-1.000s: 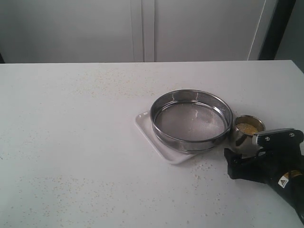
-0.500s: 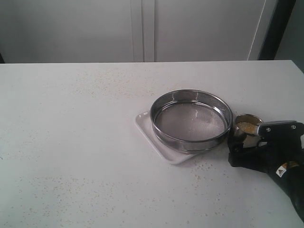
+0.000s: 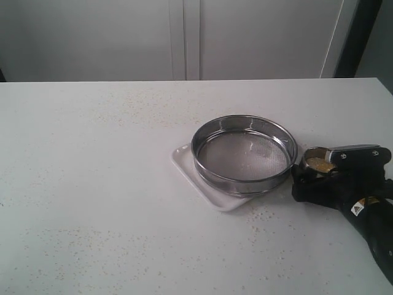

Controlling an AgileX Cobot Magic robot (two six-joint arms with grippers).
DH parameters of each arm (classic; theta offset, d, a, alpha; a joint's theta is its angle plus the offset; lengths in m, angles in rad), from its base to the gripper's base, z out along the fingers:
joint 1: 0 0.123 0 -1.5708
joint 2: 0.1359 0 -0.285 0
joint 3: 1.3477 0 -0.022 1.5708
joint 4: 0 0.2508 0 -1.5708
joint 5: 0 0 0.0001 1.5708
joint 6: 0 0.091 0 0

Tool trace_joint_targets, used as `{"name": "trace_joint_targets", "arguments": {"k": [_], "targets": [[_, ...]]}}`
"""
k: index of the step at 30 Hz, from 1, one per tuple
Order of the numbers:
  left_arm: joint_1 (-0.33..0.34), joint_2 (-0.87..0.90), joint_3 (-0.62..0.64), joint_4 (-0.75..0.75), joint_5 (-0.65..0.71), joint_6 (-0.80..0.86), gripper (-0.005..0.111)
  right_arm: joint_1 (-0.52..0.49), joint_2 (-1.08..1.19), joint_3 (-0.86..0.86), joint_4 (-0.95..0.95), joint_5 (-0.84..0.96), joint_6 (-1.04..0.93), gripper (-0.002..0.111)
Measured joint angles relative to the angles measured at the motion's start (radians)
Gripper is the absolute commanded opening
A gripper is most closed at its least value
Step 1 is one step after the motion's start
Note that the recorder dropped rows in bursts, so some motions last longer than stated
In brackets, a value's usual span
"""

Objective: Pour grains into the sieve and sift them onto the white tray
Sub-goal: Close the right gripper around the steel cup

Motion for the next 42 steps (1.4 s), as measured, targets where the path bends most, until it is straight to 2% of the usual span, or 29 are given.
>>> {"name": "trace_joint_targets", "arguments": {"k": [4, 7, 10, 14, 17, 19, 42], "targets": [[0.0, 0.0, 0.0, 0.0, 0.0, 0.0, 0.0, 0.0, 0.01, -0.011, 0.0, 0.0, 0.0, 0.096], [0.0, 0.0, 0.0, 0.0, 0.0, 0.0, 0.0, 0.0, 0.011, -0.011, 0.0, 0.0, 0.0, 0.083], [0.0, 0.0, 0.0, 0.0, 0.0, 0.0, 0.0, 0.0, 0.011, -0.011, -0.002, 0.0, 0.0, 0.062], [0.0, 0.0, 0.0, 0.0, 0.0, 0.0, 0.0, 0.0, 0.011, -0.011, 0.0, 0.002, 0.0, 0.026], [0.0, 0.0, 0.0, 0.0, 0.0, 0.0, 0.0, 0.0, 0.011, -0.012, -0.005, 0.004, 0.0, 0.007], [0.0, 0.0, 0.0, 0.0, 0.0, 0.0, 0.0, 0.0, 0.011, -0.013, -0.011, 0.006, 0.0, 0.0], [0.0, 0.0, 0.0, 0.0, 0.0, 0.0, 0.0, 0.0, 0.011, -0.017, -0.028, 0.011, 0.0, 0.0]]}}
